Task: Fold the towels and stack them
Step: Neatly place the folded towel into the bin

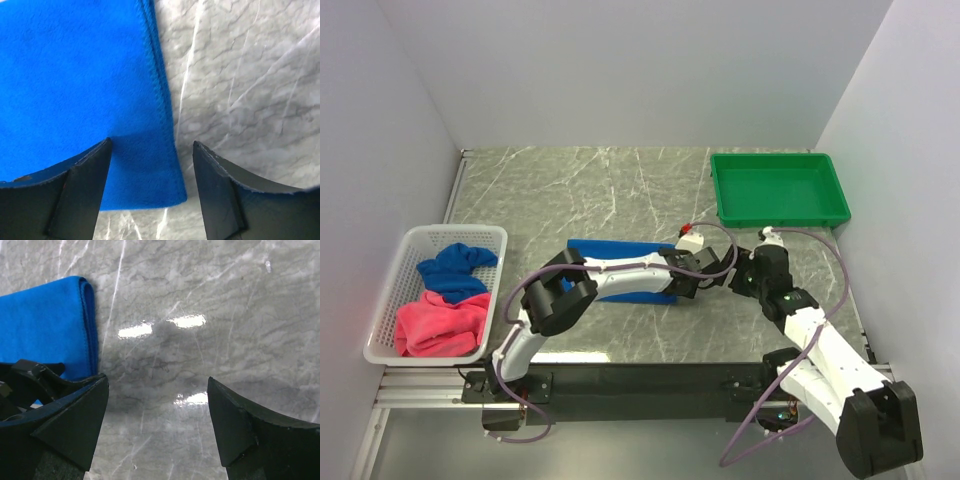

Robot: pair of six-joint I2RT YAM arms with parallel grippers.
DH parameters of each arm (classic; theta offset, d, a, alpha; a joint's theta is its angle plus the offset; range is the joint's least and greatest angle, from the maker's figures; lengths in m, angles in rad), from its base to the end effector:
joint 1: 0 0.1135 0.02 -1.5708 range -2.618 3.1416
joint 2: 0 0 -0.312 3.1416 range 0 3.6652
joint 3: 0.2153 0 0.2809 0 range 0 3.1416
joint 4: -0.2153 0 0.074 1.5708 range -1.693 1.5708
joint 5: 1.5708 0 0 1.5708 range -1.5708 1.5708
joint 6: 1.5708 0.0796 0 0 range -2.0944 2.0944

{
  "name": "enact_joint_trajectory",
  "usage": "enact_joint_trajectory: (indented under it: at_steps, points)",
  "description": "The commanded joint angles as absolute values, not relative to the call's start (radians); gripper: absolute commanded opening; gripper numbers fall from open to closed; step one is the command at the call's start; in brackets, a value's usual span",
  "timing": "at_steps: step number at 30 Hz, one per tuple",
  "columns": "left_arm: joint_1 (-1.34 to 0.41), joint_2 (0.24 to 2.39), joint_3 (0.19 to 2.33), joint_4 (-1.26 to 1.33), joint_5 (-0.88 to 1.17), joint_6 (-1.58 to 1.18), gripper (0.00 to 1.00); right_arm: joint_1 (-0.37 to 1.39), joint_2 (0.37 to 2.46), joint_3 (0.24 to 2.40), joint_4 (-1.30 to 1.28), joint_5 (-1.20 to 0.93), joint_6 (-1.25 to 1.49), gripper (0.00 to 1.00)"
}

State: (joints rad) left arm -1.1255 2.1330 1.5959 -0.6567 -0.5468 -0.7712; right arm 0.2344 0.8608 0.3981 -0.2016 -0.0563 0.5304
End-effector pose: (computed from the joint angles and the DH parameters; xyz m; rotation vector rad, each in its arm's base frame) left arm 0.2549 -0.4380 0.1566 0.3071 2.4696 0.0211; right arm 0.2030 0.0531 0.1867 0.3049 2.2567 0.4733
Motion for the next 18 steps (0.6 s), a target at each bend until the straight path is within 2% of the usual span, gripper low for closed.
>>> enact_joint_trajectory:
  at_steps: [1, 4, 7, 8, 11, 18]
  points:
    - [-1.126, 2.186, 1.644, -0.696, -0.581, -0.775, 0.70, 0.227, 0.868, 0.380, -0.126, -0.080, 0.549, 0.86]
    - [-1.126, 2.206, 1.625, -0.693, -0.574, -0.790, 0.54, 0.227, 0.876, 0.371, -0.103, -0.103, 0.561, 0.85]
    - [-1.126, 2.198, 1.579, -0.666, -0.555, -0.798, 0.33, 0.227, 0.894, 0.364, -0.077, -0.127, 0.577, 0.85]
    - [-1.126, 2.195, 1.559, -0.661, -0.554, -0.799, 0.21, 0.229, 0.903, 0.365, -0.063, -0.132, 0.583, 0.85]
    - [-1.124, 2.168, 1.531, -0.655, -0.567, -0.802, 0.03, 0.225, 0.926, 0.357, -0.025, -0.159, 0.615, 0.85]
    - [-1.106, 2.005, 1.407, -0.522, -0.523, -0.769, 0.01, 0.224, 1.060, 0.368, 0.150, -0.311, 0.768, 0.85]
